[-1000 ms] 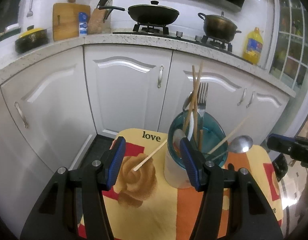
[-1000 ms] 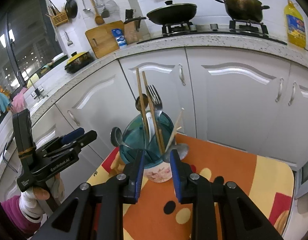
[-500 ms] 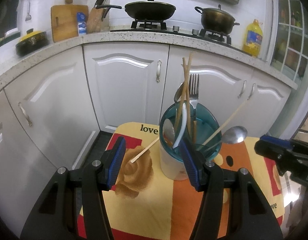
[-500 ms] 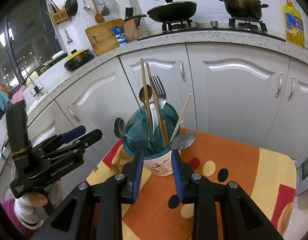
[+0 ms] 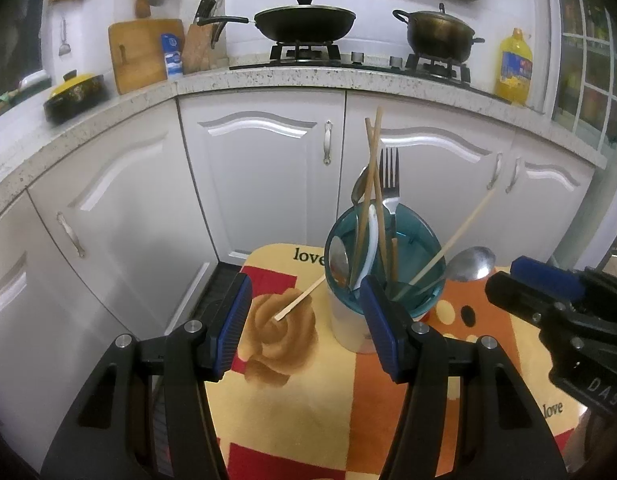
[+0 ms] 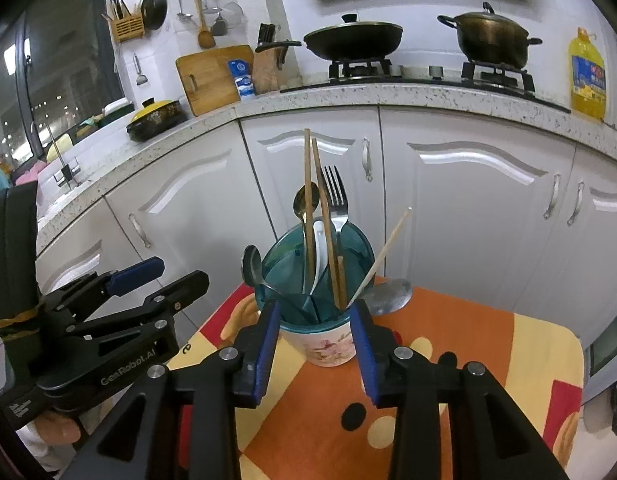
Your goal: Organize utensils
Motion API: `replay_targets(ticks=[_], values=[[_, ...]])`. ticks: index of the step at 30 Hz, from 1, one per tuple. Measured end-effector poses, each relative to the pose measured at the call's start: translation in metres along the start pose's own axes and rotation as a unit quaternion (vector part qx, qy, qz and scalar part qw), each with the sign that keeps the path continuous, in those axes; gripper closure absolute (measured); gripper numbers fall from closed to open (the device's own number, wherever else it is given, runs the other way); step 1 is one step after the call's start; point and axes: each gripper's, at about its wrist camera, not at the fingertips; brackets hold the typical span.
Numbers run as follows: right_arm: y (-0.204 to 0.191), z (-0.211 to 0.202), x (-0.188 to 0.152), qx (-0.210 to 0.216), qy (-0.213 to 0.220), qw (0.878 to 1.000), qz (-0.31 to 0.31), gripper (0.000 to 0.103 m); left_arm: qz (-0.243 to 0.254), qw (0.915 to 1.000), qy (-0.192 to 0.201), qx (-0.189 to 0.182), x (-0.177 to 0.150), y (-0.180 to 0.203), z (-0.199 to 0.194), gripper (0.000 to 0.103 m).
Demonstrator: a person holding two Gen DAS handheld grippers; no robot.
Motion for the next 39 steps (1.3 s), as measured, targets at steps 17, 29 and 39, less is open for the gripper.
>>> replay_targets(ticks=[17, 29, 39], values=[[-0.008, 0.007, 0.002, -0.022, 0.002, 1.0, -0.003, 0.065, -0.012, 0.9999, -0.007, 0.0, 0.001, 0.002, 0.0, 0.047], [-0.008, 0.01, 0.002, -0.026, -0.006, 1.0, -0.004, 0.064, -0.014, 0.9998, -0.012, 0.001, 0.003, 0.002, 0.002, 0.047], [-0.009, 0.012, 0.003, -0.027, -0.008, 1.0, -0.005, 0.064, -0.016, 0.9998, -0.01, 0.0, 0.002, 0.003, 0.001, 0.047]])
Point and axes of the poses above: each gripper's, at about its wrist camera, not at the fingertips, and z roughly the way its jaws point, y to its right, x to its top, and after that the axes turned 5 degrees about -y, right-handed
